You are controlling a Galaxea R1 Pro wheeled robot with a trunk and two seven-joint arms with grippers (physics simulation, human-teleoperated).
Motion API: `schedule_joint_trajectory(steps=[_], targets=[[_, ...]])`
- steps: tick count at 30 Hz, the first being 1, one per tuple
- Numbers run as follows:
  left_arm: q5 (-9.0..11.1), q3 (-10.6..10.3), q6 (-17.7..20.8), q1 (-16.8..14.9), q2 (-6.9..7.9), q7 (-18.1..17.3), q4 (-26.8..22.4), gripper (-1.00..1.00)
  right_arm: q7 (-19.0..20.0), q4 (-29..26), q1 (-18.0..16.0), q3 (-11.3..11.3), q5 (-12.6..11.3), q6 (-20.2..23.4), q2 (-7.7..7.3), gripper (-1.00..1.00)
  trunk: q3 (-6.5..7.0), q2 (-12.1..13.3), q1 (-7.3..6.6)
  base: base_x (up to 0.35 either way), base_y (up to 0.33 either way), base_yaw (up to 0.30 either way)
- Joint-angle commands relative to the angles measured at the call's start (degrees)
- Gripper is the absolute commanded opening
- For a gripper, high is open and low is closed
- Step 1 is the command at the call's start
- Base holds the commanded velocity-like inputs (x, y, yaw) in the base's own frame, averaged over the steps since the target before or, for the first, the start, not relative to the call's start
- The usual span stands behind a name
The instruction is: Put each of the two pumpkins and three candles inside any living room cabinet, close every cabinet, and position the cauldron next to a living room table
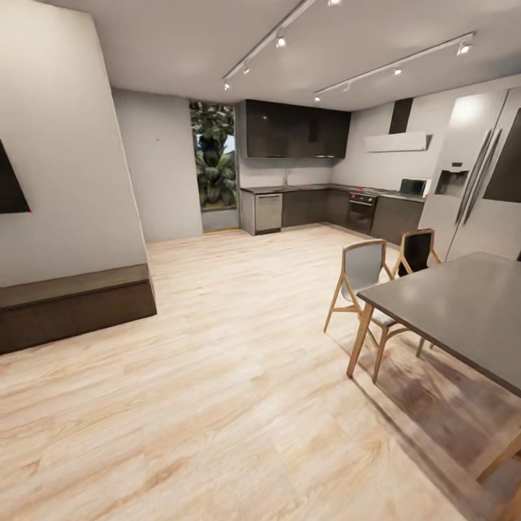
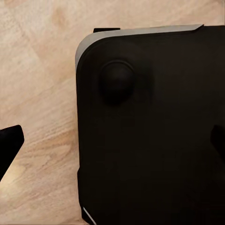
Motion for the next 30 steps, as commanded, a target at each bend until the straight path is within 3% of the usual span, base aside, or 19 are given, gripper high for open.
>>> schedule_joint_trajectory(steps=[1,19,30], targets=[[-0.01,-0.01,-0.08,0.03,-0.02,-0.03,-0.09,1.00,-0.04,0.09,-0.04,0.01,0.21,-0.20,0.01,1.00,-0.07,-0.02,0.03,0.320,-0.124,0.238],[-0.01,-0.01,-0.08,0.03,-0.34,-0.03,-0.09,1.00,-0.04,0.15,-0.04,0.01,0.62,-0.23,0.20,1.00,-0.44,-0.02,0.03,0.269,-0.179,0.238],[0.11,0.07,-1.88,0.03,-0.34,-0.03,-0.03,1.00,-0.04,0.15,-0.04,0.02,1.76,-0.23,0.20,1.00,-0.67,-0.02,0.03,0.138,-0.158,0.239]])
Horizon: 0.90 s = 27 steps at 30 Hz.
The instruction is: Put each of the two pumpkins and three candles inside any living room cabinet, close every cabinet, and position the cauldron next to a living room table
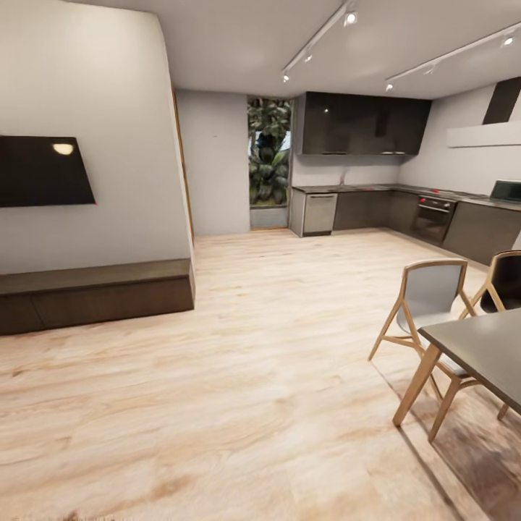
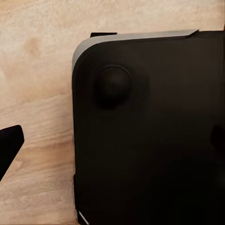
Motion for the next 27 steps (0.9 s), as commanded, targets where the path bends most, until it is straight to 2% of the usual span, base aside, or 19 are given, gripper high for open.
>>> schedule_joint_trajectory(steps=[1,7,27], targets=[[0.08,0.01,-1.41,0.03,0.00,-0.03,0.01,1.00,-0.04,0.07,-0.04,0.03,0.35,-0.18,0.00,1.00,-0.06,-0.02,0.01,0.024,-0.023,0.239],[0.14,0.01,-2.83,0.03,0.00,0.00,0.22,1.00,-0.04,0.07,-0.04,0.04,0.39,-0.18,0.04,1.00,-0.19,-0.02,0.01,0.007,-0.007,0.238],[0.24,0.09,-2.99,0.03,0.00,0.02,0.46,1.00,-0.04,0.09,-0.04,-0.01,0.42,-0.27,0.00,1.00,-0.60,-0.02,0.01,0.000,0.000,0.238]])
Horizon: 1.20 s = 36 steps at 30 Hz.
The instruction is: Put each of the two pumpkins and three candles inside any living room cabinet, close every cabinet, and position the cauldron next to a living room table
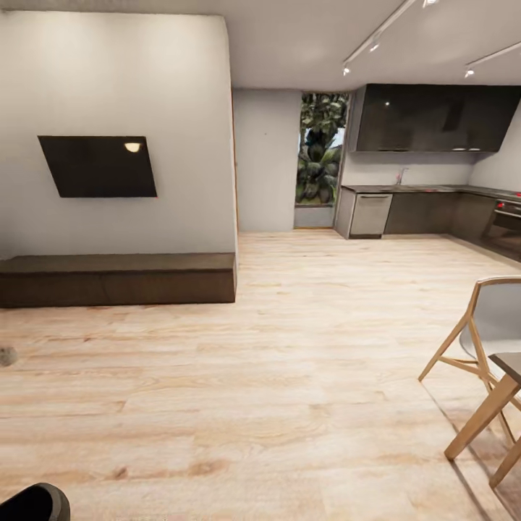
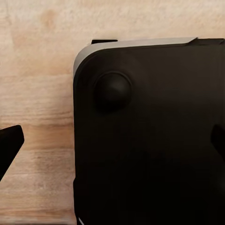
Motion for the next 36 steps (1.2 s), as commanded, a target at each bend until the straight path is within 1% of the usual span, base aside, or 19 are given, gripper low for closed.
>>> schedule_joint_trajectory(steps=[1,11,15,20,22,23,25,26,27,28,30,31,32,33,34,35,36], targets=[[0.04,0.01,-0.07,0.03,0.00,-0.03,-0.09,1.00,-0.04,0.06,-0.04,0.00,0.36,-0.19,0.00,1.00,-0.06,-0.02,0.00,0.000,0.000,0.239],[0.04,0.02,-0.05,0.03,0.00,-0.03,0.00,1.00,-0.04,0.06,-0.04,0.05,0.38,-0.19,0.10,1.00,-0.27,-0.02,0.00,0.000,0.000,0.238],[0.09,0.02,-0.05,0.03,0.02,-0.03,0.01,1.00,-0.04,0.05,-0.04,0.06,0.38,-0.17,0.38,1.00,-0.36,-0.02,0.00,0.000,0.000,0.238],[0.11,-0.02,-0.08,0.03,0.08,-0.01,-0.04,1.00,-0.11,-0.01,-0.04,0.10,0.38,0.07,1.53,1.00,-0.46,-0.02,0.00,0.000,0.000,0.238],[0.06,-0.05,-0.12,0.03,0.09,0.00,-0.07,1.00,-0.16,0.02,-0.04,0.11,0.38,0.46,1.85,1.00,-0.50,-0.02,0.00,0.000,0.000,0.238],[0.04,-0.06,-0.13,0.03,0.09,0.00,-0.09,1.00,-0.23,-0.07,-0.04,0.10,0.38,1.31,2.25,1.00,-0.53,-0.02,0.00,0.000,0.000,0.238],[-0.05,-0.02,-0.13,0.03,0.09,-0.01,-0.15,1.00,-0.56,-0.95,-0.19,0.45,0.36,4.64,3.16,1.00,-0.60,-0.02,0.00,0.000,0.000,0.238],[-0.14,-0.02,-0.12,0.03,0.03,-0.04,-0.30,1.00,-1.15,-3.41,-0.78,0.73,0.33,8.34,4.26,1.00,-0.65,-0.02,0.00,0.000,0.000,0.236],[-0.18,-0.06,-0.08,0.03,-0.03,-0.04,-0.44,1.00,-1.67,-6.15,-1.13,0.87,0.31,11.15,4.95,1.00,-0.70,-0.02,0.00,0.000,0.000,0.236],[-0.22,-0.12,0.07,-0.05,-0.52,-0.03,-0.71,1.00,-2.43,-11.14,-1.47,0.99,0.30,15.89,5.61,1.00,-0.75,-0.02,0.00,0.000,0.000,0.235],[-0.21,-0.20,0.72,-0.79,-1.42,-0.10,-1.82,1.00,-2.99,-18.20,-1.98,1.06,0.24,22.90,6.03,1.00,-0.87,-0.02,0.00,0.000,0.000,0.235],[-0.17,-0.19,0.98,-1.01,-1.49,-0.11,-2.21,1.00,-3.07,-19.84,-2.26,1.07,0.22,24.64,6.09,1.00,-0.92,-0.02,0.00,0.000,0.000,0.234],[0.18,-0.18,1.83,-1.47,-1.52,-0.13,-3.01,1.00,-3.18,-22.65,-3.09,1.09,0.18,27.88,6.18,1.00,-0.98,-0.02,0.00,0.000,0.000,0.233],[0.87,-0.14,3.00,-1.82,-1.37,-0.14,-3.67,1.00,-3.25,-24.69,-4.34,1.10,0.14,30.58,6.23,1.00,-1.03,-0.02,0.00,0.000,0.000,0.233],[2.83,-0.11,4.88,-2.18,-0.54,-0.15,-4.63,1.00,-3.33,-26.45,-6.82,1.12,0.08,33.39,6.28,1.00,-1.09,-0.02,0.00,0.000,0.000,0.232],[3.71,-0.10,5.40,-2.26,-0.08,-0.17,-5.00,1.00,-3.34,-26.78,-7.73,1.14,0.05,34.02,6.29,1.00,-1.15,-0.02,0.00,0.000,0.000,0.231],[5.72,-0.09,6.21,-2.38,1.02,-0.20,-5.85,1.00,-3.35,-27.10,-9.63,1.16,0.01,35.01,6.30,1.00,-1.21,-0.02,0.00,0.000,0.000,0.230]])
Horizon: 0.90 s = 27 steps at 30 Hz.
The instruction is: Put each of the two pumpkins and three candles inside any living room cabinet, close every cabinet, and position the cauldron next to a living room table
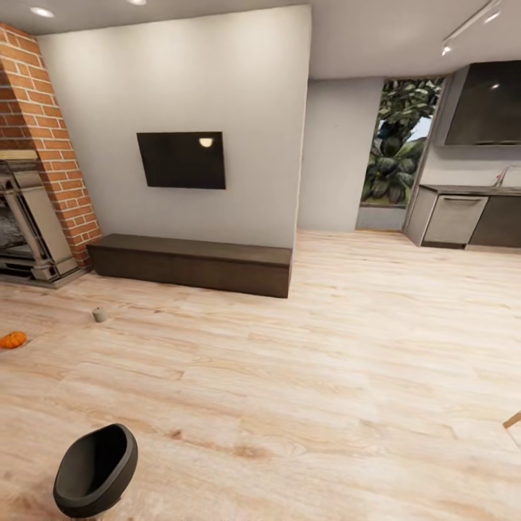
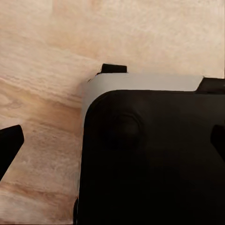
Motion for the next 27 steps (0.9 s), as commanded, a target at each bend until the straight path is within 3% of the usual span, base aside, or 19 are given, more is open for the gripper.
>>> schedule_joint_trajectory(steps=[1,4,7,9,10,15,20,27], targets=[[2.87,-0.13,0.49,-0.12,1.30,-0.10,-0.95,1.00,-0.12,-0.07,-2.07,0.14,0.24,1.09,0.00,1.00,-0.13,-0.03,-0.01,0.000,0.000,0.227],[9.22,-0.17,2.88,-0.22,4.96,-0.16,-3.82,1.00,-0.13,1.63,-7.87,0.11,0.17,1.93,0.01,1.00,-0.32,-0.03,-0.01,0.000,0.000,0.213],[12.91,-0.18,5.44,-0.25,7.93,-0.50,-5.93,1.00,-0.03,4.01,-11.47,0.11,0.04,1.69,0.10,1.00,-0.53,-0.03,-0.01,0.000,0.000,0.200],[15.92,-0.13,6.57,-0.25,10.23,-2.13,-6.99,1.00,0.10,4.99,-12.81,0.14,-0.03,1.40,0.20,1.00,-0.67,-0.03,-0.01,0.000,0.000,0.187],[18.62,-0.12,6.97,-0.25,12.00,-3.90,-7.24,1.00,0.16,5.32,-13.26,0.19,0.02,0.89,0.26,1.00,-0.75,-0.03,-0.01,0.000,0.000,0.180],[25.63,-0.12,7.34,-0.26,16.43,-7.50,-7.00,1.00,0.28,5.66,-13.67,1.27,0.28,-0.28,0.35,1.00,-1.13,-0.03,-0.01,0.000,0.000,0.177],[26.62,-0.63,6.99,-0.23,16.90,-8.05,-6.92,1.00,0.44,5.76,-13.73,5.11,0.21,-0.67,0.37,1.00,-1.48,-0.03,-0.01,0.000,0.000,0.190],[26.48,-0.83,6.49,-0.17,17.14,-8.12,-4.58,1.00,0.55,5.95,-13.74,6.84,0.09,-1.10,0.37,1.00,-1.93,-0.03,-0.01,0.000,0.000,0.213]])
